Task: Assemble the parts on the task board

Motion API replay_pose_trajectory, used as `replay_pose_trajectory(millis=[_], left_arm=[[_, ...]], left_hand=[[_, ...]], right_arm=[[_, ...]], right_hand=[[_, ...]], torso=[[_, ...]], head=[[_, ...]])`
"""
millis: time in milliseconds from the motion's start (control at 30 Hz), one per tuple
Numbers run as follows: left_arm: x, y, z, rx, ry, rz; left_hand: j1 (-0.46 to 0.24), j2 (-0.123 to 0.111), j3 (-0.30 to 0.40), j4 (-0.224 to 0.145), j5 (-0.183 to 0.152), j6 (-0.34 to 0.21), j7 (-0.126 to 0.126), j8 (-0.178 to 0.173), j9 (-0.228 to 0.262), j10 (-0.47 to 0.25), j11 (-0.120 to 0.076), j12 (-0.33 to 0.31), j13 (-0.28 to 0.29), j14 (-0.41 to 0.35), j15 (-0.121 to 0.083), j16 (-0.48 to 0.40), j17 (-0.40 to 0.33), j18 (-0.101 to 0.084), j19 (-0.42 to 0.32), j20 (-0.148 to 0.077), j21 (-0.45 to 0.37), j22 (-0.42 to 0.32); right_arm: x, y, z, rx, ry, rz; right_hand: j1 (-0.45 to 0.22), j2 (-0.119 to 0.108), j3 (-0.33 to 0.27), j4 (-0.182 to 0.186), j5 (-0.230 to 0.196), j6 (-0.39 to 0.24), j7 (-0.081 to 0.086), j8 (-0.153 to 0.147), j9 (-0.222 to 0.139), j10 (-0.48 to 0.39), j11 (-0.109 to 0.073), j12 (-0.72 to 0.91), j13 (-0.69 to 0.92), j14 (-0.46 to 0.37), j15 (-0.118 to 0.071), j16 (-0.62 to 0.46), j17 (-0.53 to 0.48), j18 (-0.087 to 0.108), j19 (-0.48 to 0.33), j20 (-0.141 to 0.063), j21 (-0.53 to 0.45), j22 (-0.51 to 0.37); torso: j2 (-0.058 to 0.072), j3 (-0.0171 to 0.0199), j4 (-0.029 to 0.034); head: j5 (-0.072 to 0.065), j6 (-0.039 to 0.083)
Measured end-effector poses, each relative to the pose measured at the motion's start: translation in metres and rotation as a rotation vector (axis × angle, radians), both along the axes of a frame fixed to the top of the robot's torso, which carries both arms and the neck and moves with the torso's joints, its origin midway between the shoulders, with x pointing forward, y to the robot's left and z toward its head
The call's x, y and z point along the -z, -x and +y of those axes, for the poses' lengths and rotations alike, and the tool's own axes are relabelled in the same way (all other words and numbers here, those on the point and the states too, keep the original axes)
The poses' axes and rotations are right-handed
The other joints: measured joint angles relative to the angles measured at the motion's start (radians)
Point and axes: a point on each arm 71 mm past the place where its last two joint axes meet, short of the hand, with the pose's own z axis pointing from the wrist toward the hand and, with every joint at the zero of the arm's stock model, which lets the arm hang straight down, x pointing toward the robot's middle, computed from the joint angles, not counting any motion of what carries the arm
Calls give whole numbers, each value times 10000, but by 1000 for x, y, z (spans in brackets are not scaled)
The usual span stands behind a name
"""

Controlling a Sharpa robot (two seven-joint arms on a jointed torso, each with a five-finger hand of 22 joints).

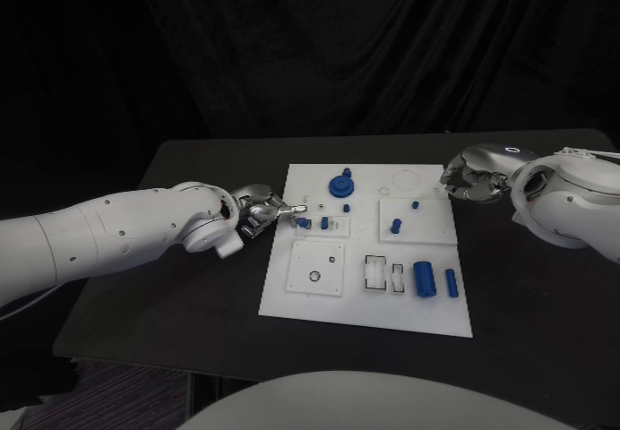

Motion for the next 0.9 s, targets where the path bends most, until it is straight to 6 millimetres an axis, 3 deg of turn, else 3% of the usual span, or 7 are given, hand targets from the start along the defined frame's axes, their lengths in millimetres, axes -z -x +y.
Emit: replay_pose_trajectory(millis=[333,633,800,900], left_arm=[[-1,-3,-3,123,-262,-292],[-2,-6,-5,171,-433,-448],[-3,-7,-6,239,-679,-591],[-3,-8,-7,274,-864,-663]], left_hand=[[132,131,-54,-1,302,18,24,5,3,-16,20,-43,-5,-27,43,0,0,1,35,34,0,0],[958,-1,19,-129,996,266,97,28,8,-45,66,-27,6,-43,65,0,0,1,35,34,0,0],[1154,-37,75,-98,988,572,11,237,8,-20,41,-4,6,-27,82,0,0,0,35,34,0,0],[1168,-22,104,-70,795,658,-52,397,8,-36,-10,-3,6,-3,47,0,0,0,35,34,0,0]], right_arm=[[1,0,0,4,39,61],[2,0,0,11,86,143],[2,0,0,15,109,183],[3,1,0,17,125,213]], right_hand=[[1,-1,0,0,0,0,0,0,1,0,0,0,-1,0,0,0,0,0,0,0,0,0],[1,-1,0,0,0,0,0,0,1,0,0,0,-1,0,0,0,0,1,0,0,0,-1],[1,-1,0,0,0,0,0,0,2,0,0,0,-1,0,0,0,-1,0,0,0,0,-1],[1,-1,0,1,0,0,0,5,2,0,0,0,-1,0,0,0,0,0,0,0,0,-1]], torso=[[-12,4,-4],[-12,11,-9],[-12,12,-9],[-12,12,-9]], head=[[18,0],[19,0],[19,0],[23,0]])
